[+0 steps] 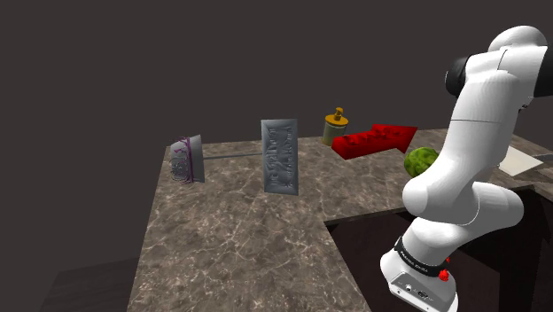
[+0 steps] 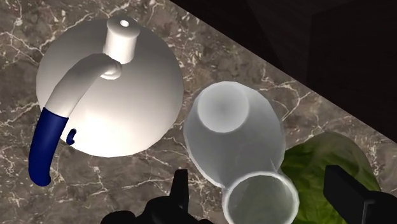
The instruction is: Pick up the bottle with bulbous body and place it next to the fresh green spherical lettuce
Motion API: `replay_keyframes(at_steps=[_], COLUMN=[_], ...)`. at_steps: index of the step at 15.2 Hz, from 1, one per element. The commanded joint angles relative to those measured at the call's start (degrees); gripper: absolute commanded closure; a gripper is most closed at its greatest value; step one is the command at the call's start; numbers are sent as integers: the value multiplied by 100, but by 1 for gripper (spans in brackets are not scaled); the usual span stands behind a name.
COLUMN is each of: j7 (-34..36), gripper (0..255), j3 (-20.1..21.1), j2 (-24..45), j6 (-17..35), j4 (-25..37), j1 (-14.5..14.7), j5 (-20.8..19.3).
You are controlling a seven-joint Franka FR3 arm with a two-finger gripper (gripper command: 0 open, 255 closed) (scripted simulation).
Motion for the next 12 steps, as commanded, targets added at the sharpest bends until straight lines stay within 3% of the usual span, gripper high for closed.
replay_keyframes(at_steps=[1, 4, 12], j7=[33, 105, 105], gripper=[0, 0, 0], j3=[-27, -80, -79], j2=[-45, -122, -122], j6=[-169, -664, -663], j4=[142, 597, 597], j1=[-3, -48, -48], j5=[-46, -135, -134])
